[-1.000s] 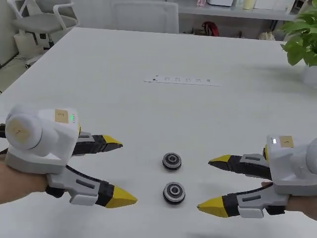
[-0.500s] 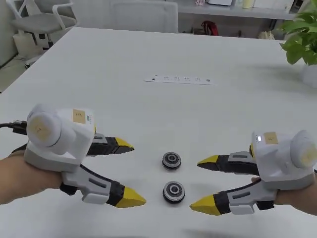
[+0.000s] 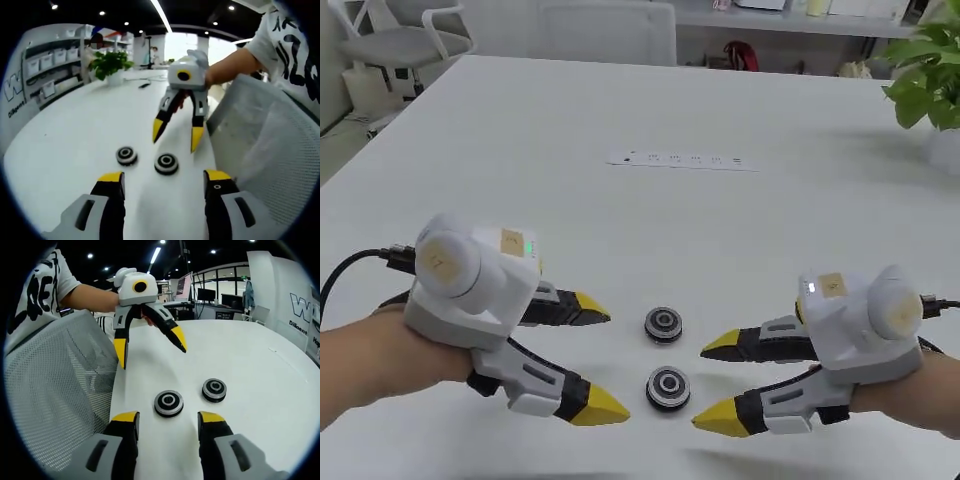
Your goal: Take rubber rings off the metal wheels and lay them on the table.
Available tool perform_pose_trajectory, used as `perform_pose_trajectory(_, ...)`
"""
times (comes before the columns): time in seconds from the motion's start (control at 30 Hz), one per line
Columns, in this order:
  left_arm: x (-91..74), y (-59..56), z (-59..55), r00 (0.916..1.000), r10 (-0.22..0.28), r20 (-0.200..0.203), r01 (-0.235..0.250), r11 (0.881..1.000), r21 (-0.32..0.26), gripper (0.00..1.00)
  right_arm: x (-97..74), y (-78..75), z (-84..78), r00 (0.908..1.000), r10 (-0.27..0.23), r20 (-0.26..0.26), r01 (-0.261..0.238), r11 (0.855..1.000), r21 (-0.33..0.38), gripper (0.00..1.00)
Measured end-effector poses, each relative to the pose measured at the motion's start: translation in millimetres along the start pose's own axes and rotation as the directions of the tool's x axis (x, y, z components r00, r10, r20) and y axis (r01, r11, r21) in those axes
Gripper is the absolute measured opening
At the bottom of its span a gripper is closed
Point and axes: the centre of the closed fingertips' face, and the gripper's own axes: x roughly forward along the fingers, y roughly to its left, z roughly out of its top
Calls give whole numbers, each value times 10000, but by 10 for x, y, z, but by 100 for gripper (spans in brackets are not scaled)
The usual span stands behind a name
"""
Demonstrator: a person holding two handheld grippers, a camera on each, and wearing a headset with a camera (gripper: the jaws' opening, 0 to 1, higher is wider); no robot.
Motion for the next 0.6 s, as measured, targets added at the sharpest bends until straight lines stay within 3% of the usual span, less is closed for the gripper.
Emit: perform_pose_trajectory(0.6,240,-73,-31,9970,-673,-381,678,9976,105,55,94,33,10,9993,363,-86,-363,9993,-2,40)
